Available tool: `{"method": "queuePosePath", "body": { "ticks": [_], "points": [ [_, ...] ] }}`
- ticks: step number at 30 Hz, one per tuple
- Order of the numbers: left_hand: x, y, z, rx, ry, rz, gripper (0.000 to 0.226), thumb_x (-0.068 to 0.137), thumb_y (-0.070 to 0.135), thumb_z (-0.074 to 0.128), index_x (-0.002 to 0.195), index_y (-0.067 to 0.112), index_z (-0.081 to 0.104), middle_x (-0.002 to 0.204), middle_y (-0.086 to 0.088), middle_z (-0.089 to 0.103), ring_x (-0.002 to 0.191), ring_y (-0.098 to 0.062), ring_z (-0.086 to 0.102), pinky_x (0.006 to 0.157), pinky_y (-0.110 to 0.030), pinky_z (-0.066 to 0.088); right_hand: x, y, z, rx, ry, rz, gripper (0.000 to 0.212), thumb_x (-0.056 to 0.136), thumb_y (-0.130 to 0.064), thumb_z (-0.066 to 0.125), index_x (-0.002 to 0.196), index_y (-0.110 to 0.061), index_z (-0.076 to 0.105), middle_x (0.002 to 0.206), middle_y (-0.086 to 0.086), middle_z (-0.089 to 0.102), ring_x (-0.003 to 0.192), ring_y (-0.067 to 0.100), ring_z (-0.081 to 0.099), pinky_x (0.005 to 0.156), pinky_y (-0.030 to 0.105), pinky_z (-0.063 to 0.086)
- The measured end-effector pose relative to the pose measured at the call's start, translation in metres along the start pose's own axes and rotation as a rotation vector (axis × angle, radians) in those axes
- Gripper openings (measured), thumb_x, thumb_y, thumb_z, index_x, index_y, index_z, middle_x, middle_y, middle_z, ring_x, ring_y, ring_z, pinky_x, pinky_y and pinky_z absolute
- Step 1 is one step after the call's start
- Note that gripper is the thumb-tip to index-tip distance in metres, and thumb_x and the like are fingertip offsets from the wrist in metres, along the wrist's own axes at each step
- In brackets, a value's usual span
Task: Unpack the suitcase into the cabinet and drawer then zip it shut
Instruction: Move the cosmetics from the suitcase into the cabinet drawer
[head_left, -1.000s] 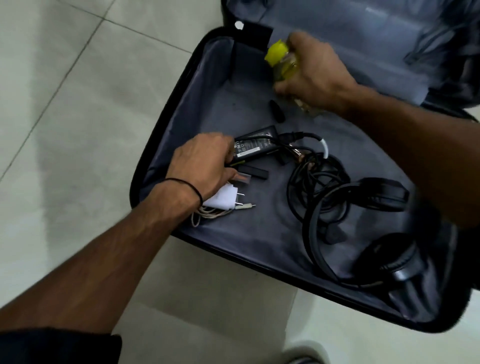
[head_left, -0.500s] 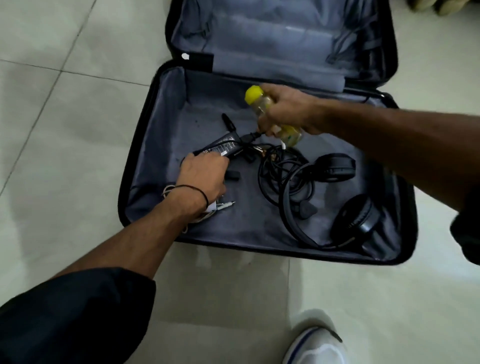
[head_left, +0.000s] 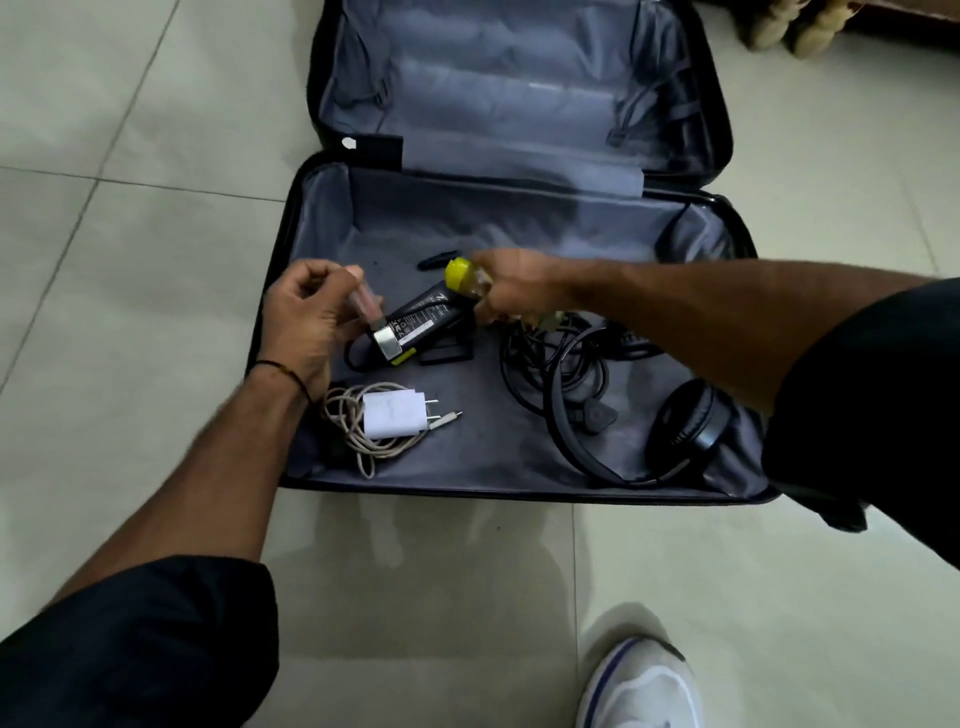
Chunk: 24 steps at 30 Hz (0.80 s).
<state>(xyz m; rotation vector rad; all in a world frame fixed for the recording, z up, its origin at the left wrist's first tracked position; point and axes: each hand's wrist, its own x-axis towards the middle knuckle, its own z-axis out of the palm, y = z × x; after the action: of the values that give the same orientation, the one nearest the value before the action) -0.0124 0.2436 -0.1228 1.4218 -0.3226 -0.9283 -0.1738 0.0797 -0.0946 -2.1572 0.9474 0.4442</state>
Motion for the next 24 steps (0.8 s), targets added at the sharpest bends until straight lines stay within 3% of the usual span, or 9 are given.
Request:
{"method": "queuePosePath", "body": {
  "ticks": [3, 5, 9, 14, 16, 20, 24],
  "points": [
    [0.007, 0.001, 0.005, -0.040, 0.074, -0.033, 0.019, 0.093, 0.010, 0.056, 0.077, 0.019, 0.050, 0.072, -0.001, 0.051, 0.055, -0.013, 0.059, 0.053, -0.030, 0.056, -0.006, 0.011, -0.020, 0.073, -0.016, 0.032, 0.021, 0.082, -0.007, 0.069, 0.097, -0.020, 0.062, 0.079, 0.006, 0.069, 0.058, 0.018, 0.064, 0.053, 0.031, 0.055],
    [0.013, 0.001, 0.009, -0.007, 0.106, -0.065, 0.018, 0.094, 0.013, 0.049, 0.077, 0.019, 0.048, 0.070, 0.001, 0.052, 0.049, -0.009, 0.049, 0.044, -0.023, 0.045, -0.017, 0.023, -0.037, 0.100, -0.049, 0.081, 0.014, 0.081, -0.003, 0.068, 0.092, -0.011, 0.065, 0.066, 0.005, 0.066, 0.051, 0.018, 0.061, 0.052, 0.029, 0.053],
    [0.023, -0.004, 0.014, 0.317, 0.020, -0.085, 0.020, 0.090, 0.014, 0.055, 0.072, 0.020, 0.049, 0.066, 0.001, 0.052, 0.041, -0.004, 0.037, 0.039, -0.015, 0.029, -0.041, 0.070, -0.067, 0.110, -0.012, 0.272, 0.020, 0.081, 0.000, 0.067, 0.101, -0.001, 0.067, 0.063, 0.014, 0.064, 0.049, 0.025, 0.058, 0.046, 0.027, 0.050],
    [0.029, -0.018, 0.036, 0.672, -0.063, -0.058, 0.014, 0.073, 0.000, 0.065, 0.065, 0.005, 0.055, 0.054, 0.000, 0.044, 0.049, -0.014, 0.036, 0.047, -0.022, 0.031, -0.062, 0.109, -0.083, 0.113, -0.039, 0.399, 0.022, 0.081, 0.002, 0.066, 0.102, 0.010, 0.064, 0.063, 0.017, 0.062, 0.046, 0.024, 0.056, 0.053, 0.028, 0.048],
    [0.030, -0.023, 0.050, 0.774, -0.085, -0.030, 0.034, 0.073, 0.005, 0.070, 0.055, 0.010, 0.042, 0.050, 0.005, 0.044, 0.053, -0.015, 0.039, 0.053, -0.024, 0.030, -0.060, 0.107, -0.081, 0.102, -0.033, 0.411, 0.023, 0.081, 0.001, 0.068, 0.102, 0.010, 0.064, 0.066, 0.017, 0.064, 0.047, 0.023, 0.057, 0.057, 0.031, 0.050],
    [0.021, -0.028, 0.078, 1.070, -0.165, 0.001, 0.041, 0.073, 0.034, 0.079, 0.057, 0.013, 0.048, 0.078, -0.011, 0.061, 0.076, -0.029, 0.057, 0.063, -0.029, 0.036, -0.052, 0.086, -0.080, 0.037, -0.031, 0.386, 0.007, 0.083, 0.005, 0.063, 0.089, 0.001, 0.064, 0.054, 0.010, 0.061, 0.038, 0.017, 0.054, 0.039, 0.022, 0.045],
    [0.008, -0.036, 0.091, 1.328, -0.258, 0.019, 0.026, 0.080, 0.026, 0.073, 0.092, 0.004, 0.067, 0.103, -0.020, 0.066, 0.099, -0.040, 0.061, 0.071, -0.035, 0.044, -0.033, 0.062, -0.074, -0.253, -0.013, 0.357, 0.011, 0.083, -0.016, 0.068, 0.077, -0.006, 0.068, 0.046, 0.002, 0.061, 0.035, 0.014, 0.052, 0.045, 0.022, 0.047]
  ]
}}
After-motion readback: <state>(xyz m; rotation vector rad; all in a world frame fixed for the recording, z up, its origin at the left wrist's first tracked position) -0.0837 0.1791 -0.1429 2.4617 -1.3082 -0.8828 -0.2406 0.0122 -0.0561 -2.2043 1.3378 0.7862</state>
